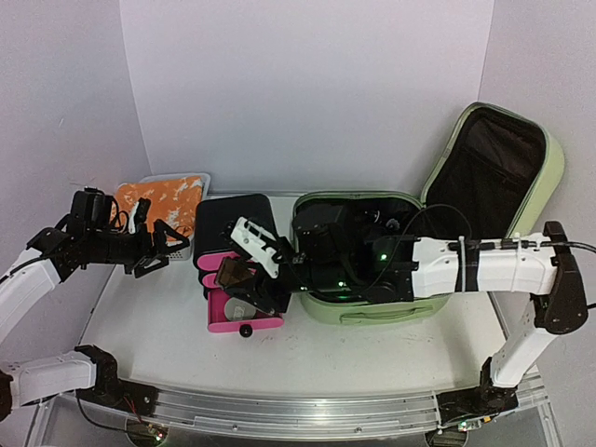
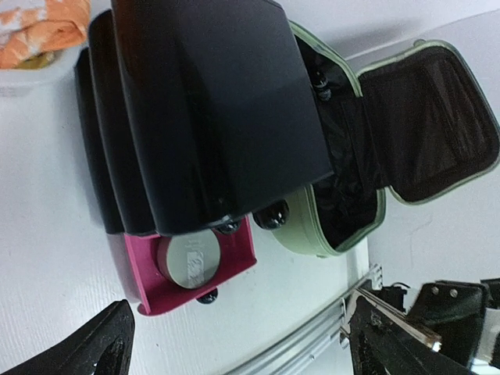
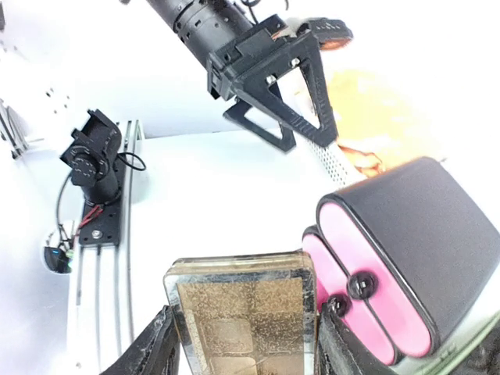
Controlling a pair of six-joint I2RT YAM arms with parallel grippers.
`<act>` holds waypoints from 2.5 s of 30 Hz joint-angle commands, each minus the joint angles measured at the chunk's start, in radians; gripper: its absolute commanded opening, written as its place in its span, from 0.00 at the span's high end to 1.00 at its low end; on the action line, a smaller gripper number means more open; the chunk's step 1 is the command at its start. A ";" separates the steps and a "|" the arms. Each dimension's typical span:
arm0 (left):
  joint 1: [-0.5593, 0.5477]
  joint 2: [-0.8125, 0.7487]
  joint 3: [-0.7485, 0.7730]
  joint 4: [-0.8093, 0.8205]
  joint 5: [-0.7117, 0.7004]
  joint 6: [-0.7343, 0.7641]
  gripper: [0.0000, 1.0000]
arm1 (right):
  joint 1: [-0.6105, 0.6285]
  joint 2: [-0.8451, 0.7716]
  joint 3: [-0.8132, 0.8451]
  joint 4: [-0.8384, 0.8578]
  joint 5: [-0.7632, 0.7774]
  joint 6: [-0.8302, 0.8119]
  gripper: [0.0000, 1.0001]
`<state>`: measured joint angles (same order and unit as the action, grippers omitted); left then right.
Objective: Open, take out, and arrange the luggage
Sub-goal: Pass from the right arm to the left
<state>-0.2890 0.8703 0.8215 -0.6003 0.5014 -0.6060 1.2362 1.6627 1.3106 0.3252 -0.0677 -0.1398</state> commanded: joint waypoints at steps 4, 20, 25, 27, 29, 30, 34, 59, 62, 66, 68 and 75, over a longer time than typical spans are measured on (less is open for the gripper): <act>0.000 -0.081 -0.066 0.096 0.345 -0.026 0.05 | 0.006 0.101 -0.036 0.179 0.056 -0.121 0.53; -0.154 -0.124 -0.222 0.306 0.365 -0.160 0.32 | 0.005 0.190 0.067 0.143 0.010 -0.150 0.53; -0.247 -0.106 -0.222 0.333 0.247 -0.156 0.32 | 0.005 0.200 0.076 0.137 0.011 -0.140 0.53; -0.258 -0.087 -0.223 0.335 0.236 -0.154 0.31 | 0.005 0.200 0.075 0.135 0.007 -0.135 0.53; -0.274 -0.059 -0.222 0.341 0.229 -0.152 0.32 | 0.006 0.204 0.077 0.133 0.003 -0.133 0.53; -0.283 -0.045 -0.219 0.343 0.222 -0.151 0.34 | 0.006 0.204 0.079 0.131 0.001 -0.132 0.53; -0.333 -0.004 -0.199 0.346 0.166 -0.133 0.46 | 0.006 0.215 0.088 0.120 -0.002 -0.129 0.53; -0.372 0.021 -0.246 0.341 0.016 -0.108 1.00 | 0.006 0.231 0.109 0.053 0.090 -0.090 0.12; -0.373 -0.017 -0.281 0.334 -0.015 -0.112 1.00 | 0.006 0.202 0.073 0.081 0.155 -0.049 0.11; -0.372 -0.080 -0.260 0.181 -0.127 -0.068 1.00 | 0.003 0.177 0.027 0.098 0.264 0.026 0.12; -0.372 -0.110 -0.236 0.093 -0.199 -0.041 1.00 | -0.004 0.161 -0.008 0.111 0.284 0.062 0.13; -0.372 -0.231 -0.212 -0.040 -0.380 -0.021 1.00 | -0.010 0.097 -0.104 0.161 0.320 0.125 0.13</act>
<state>-0.6582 0.6937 0.5407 -0.5571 0.2695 -0.6556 1.2324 1.8324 1.2301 0.4171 0.1909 -0.0784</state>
